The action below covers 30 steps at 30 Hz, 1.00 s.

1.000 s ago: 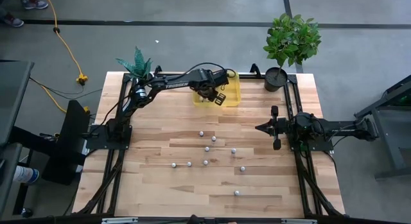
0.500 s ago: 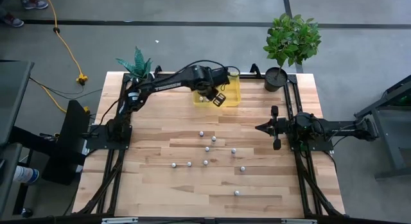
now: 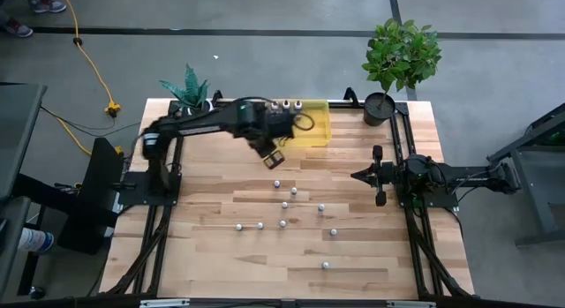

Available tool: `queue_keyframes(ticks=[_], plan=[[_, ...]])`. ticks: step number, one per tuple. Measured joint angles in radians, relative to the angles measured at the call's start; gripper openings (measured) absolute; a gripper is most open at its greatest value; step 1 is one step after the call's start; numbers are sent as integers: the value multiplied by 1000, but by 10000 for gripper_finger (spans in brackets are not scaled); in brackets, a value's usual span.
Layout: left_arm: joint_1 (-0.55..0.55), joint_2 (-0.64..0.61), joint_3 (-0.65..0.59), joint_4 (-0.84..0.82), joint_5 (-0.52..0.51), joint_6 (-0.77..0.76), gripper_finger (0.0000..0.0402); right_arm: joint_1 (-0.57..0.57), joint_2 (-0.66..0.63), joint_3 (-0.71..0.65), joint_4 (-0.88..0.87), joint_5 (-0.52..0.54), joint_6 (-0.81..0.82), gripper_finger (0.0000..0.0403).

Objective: Pick & Place food coloring
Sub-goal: Put the small purple food coloring bottle into the yellow bin

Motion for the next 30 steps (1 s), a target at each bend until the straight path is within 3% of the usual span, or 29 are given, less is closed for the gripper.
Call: queue_keyframes(ticks=[10,14,18,24,30], plan=[[-130,-436,-683,412,292,-76,97,0,0,0,0,0,0,0],[-207,-563,-888,519,316,-113,98,0,0,0,0,0,0,0],[-259,-607,-991,519,322,-119,122,0,0,0,0,0,0,0],[-315,-602,-1035,529,320,-46,202,0,0,0,0,0,0,0],[-398,-573,-1036,554,193,126,252,0,0,0,0,0,0,0]])
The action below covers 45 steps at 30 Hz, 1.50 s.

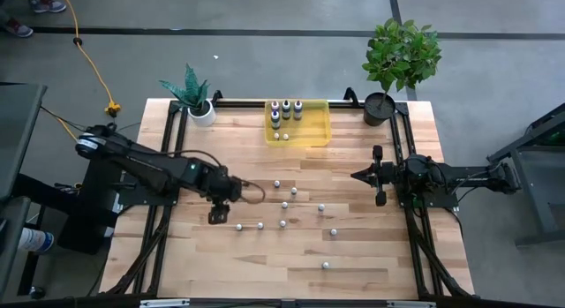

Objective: Pick & Place food coloring
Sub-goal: Put the small purple food coloring bottle into the yellow bin

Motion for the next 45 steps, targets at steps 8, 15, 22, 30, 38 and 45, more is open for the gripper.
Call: queue_keyframes(ticks=[8,15,22,30,38,45], plan=[[-99,57,-1,71,-67,126,254,0,5,0,0,0,0,0],[-140,90,-63,200,-16,154,254,0,18,0,-1,0,0,0],[-159,134,-70,287,-4,214,254,0,26,0,0,0,0,0],[-172,193,-73,335,-1,243,254,0,36,0,2,0,0,0],[-172,230,-71,378,-1,256,254,0,39,0,1,0,0,0],[-172,232,-73,370,0,256,231,0,39,0,0,0,0,0]])
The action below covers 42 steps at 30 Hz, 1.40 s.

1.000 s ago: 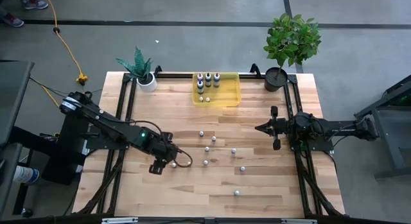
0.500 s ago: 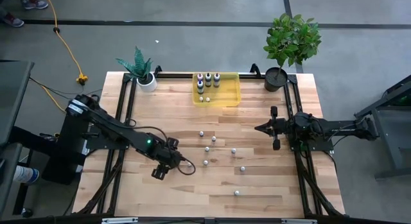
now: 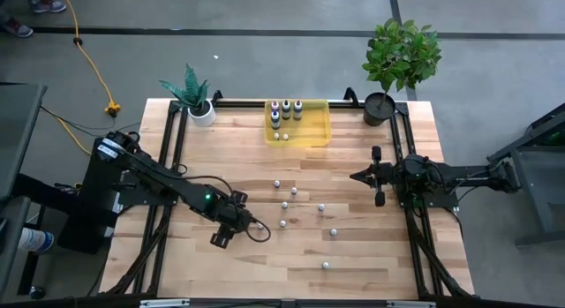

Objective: Pick & Place food coloring
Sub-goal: Put the small purple food coloring bottle into the yellow bin

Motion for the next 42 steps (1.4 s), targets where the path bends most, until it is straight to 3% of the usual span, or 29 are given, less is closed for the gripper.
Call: queue_keyframes(ticks=[12,28,38,42], plan=[[0,5,0,2,11,-23,142,0,1,0,0,0,0,0],[0,33,2,17,29,-49,126,0,1,0,0,0,0,0],[0,31,4,10,24,-50,27,0,1,0,0,0,0,0],[3,31,18,-24,21,-53,26,0,1,0,0,0,0,0]])
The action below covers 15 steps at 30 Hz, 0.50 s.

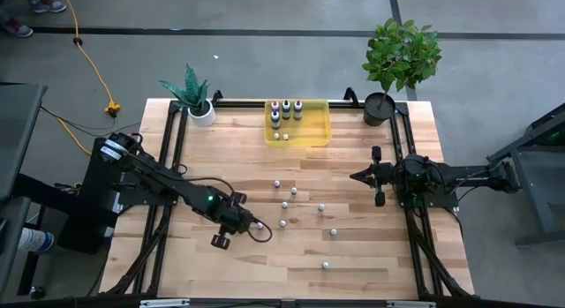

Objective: Pick & Place food coloring
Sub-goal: Put the small purple food coloring bottle into the yellow bin

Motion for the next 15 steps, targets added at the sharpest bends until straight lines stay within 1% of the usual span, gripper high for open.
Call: queue_keyframes(ticks=[2,5,7,12,15], plan=[[13,0,34,-51,-12,-2,26,0,0,0,0,0,0,0],[37,-5,110,-143,-51,-24,26,0,0,0,0,0,0,0],[61,-7,169,-211,-56,-44,26,0,0,0,0,0,0,0],[137,-8,353,-354,-110,-161,28,0,0,0,0,0,0,0],[191,-5,461,-410,-147,-250,29,0,0,0,0,0,0,0]])
